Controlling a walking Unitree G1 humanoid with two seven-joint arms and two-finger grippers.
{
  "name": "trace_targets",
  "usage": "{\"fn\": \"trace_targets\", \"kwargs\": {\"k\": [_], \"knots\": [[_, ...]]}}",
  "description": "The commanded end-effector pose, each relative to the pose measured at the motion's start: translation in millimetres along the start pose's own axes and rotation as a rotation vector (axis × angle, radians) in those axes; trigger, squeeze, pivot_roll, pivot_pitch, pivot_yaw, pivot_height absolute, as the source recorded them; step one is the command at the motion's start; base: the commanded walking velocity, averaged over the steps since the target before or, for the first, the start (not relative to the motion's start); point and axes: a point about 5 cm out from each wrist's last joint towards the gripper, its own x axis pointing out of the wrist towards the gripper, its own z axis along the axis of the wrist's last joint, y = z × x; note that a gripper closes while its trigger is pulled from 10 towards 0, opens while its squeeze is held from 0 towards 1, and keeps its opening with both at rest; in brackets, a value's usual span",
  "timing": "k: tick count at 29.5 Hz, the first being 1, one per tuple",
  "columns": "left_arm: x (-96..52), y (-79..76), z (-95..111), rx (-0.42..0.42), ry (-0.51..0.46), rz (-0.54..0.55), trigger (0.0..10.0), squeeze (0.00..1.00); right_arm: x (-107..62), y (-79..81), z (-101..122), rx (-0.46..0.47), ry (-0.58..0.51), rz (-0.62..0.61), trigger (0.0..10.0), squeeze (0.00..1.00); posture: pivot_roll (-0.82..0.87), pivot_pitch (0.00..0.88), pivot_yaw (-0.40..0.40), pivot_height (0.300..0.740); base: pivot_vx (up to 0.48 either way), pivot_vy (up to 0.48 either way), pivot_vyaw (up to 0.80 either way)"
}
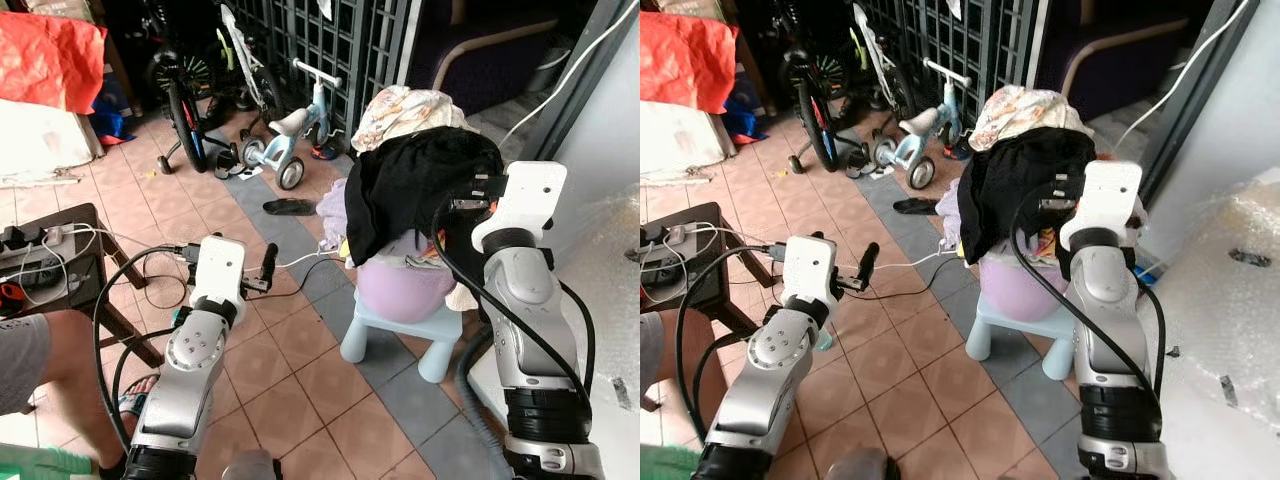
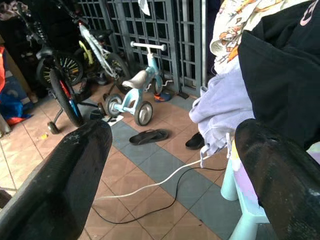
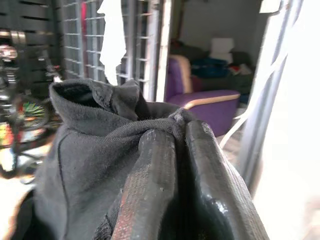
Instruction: Clothes washing
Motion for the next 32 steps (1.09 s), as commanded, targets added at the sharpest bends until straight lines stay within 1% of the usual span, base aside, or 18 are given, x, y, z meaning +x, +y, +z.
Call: {"fn": "trace_targets", "kwargs": {"k": [1,3,4,6,9,11,18,21,22,23,24,26,27,28,29,30,31,32], "knots": [[-1.7,-1.1,1,-0.01,-0.01,-0.012,10.0,0.0,6.6,-5.2,9,-0.012,-0.039,-0.025,10.0,0.0,-0.02,0.0,0.02,0.74,0.0,0.0,0.0],[-2.2,-1.5,0,-0.01,-0.007,-0.014,10.0,0.0,8.5,-7.6,10,-0.018,-0.044,-0.034,10.0,0.0,-0.02,0.0,0.023,0.74,0.0,0.0,0.0],[-2.8,-2.8,-1,-0.018,-0.002,-0.029,10.0,0.0,10.5,-11.8,11,-0.03,-0.048,-0.056,10.0,0.0,-0.02,0.0,0.024,0.74,0.266,0.0,0.0],[-3.5,-3.1,-2,-0.02,0.001,-0.031,10.0,0.0,12.0,-15.1,12,-0.035,-0.05,-0.073,10.0,0.0,-0.02,0.0,0.026,0.74,0.274,0.0,-0.8],[-4.5,-4.0,-5,-0.023,0.011,-0.036,10.0,0.0,16.3,-23.8,15,-0.06,-0.066,-0.126,10.0,0.0,-0.02,0.0,0.031,0.74,0.266,0.0,0.0],[-4.2,-4.3,-5,-0.025,0.012,-0.037,10.0,0.0,17.9,-25.7,15,-0.063,-0.066,-0.132,10.0,0.0,-0.02,0.0,0.031,0.74,0.255,0.0,0.0],[-3.0,-4.5,-5,-0.023,0.011,-0.036,10.0,0.0,17.6,-28.7,10,-0.072,-0.051,-0.132,10.0,0.0,-0.01,0.0,0.029,0.74,0.0,0.0,-0.8],[-4.5,-4.8,-4,-0.04,0.006,-0.049,10.0,0.0,12.2,-27.8,5,-0.079,-0.037,-0.116,10.0,0.0,-0.01,0.0,0.028,0.74,0.187,0.0,0.0],[-5.1,-4.2,-5,-0.038,0.01,-0.04,10.0,0.0,7.6,-25.7,1,-0.066,-0.028,-0.093,10.0,0.0,-0.01,0.0,0.028,0.74,0.277,0.0,0.0],[-5.5,-2.7,-6,-0.032,0.02,-0.008,10.0,0.0,-1.1,-19.8,-7,-0.081,-0.012,-0.038,10.0,0.0,-0.01,0.0,0.028,0.74,0.0,0.0,0.0],[-5.5,-2.7,-6,-0.032,0.02,-0.008,10.0,0.0,-1.1,-19.8,-7,-0.081,-0.012,-0.038,10.0,0.0,-0.01,0.0,0.028,0.74,0.0,0.0,0.0],[-6.1,-2.3,-8,-0.03,0.028,0.0,10.0,0.0,-14.9,-11.1,-17,-0.086,0.019,0.015,10.0,0.0,-0.01,0.0,0.028,0.74,0.0,0.0,0.0],[-6.1,-2.3,-8,-0.03,0.028,0.0,10.0,0.0,-14.9,-11.1,-17,-0.086,0.019,0.015,10.0,0.0,-0.01,0.0,0.028,0.74,0.0,0.0,0.0],[-7.4,-2.7,-9,-0.041,0.035,-0.006,10.0,0.0,-24.8,-6.5,-25,-0.075,0.052,0.035,10.0,0.0,-0.01,0.0,0.024,0.74,0.0,0.0,0.0],[-7.6,-3.0,-9,-0.045,0.036,-0.007,10.0,0.0,-31.1,-3.6,-31,-0.073,0.077,0.048,10.0,0.0,-0.01,0.0,0.024,0.74,0.0,0.0,-0.44],[-7.6,-3.0,-9,-0.045,0.036,-0.007,10.0,0.0,-31.1,-3.6,-31,-0.073,0.077,0.048,10.0,0.0,-0.01,0.0,0.024,0.74,0.0,0.0,-0.44],[-7.4,-3.3,-8,-0.058,0.032,-0.006,10.0,0.0,-41.0,-0.5,-40,-0.081,0.114,0.064,10.0,0.0,-0.01,0.0,0.017,0.74,0.0,0.0,-0.8],[-7.0,-2.8,-7,-0.065,0.029,-0.003,10.0,0.0,-45.6,0.4,-44,-0.095,0.128,0.074,10.0,0.0,-0.01,0.0,0.015,0.74,0.0,0.0,-0.8]]}}
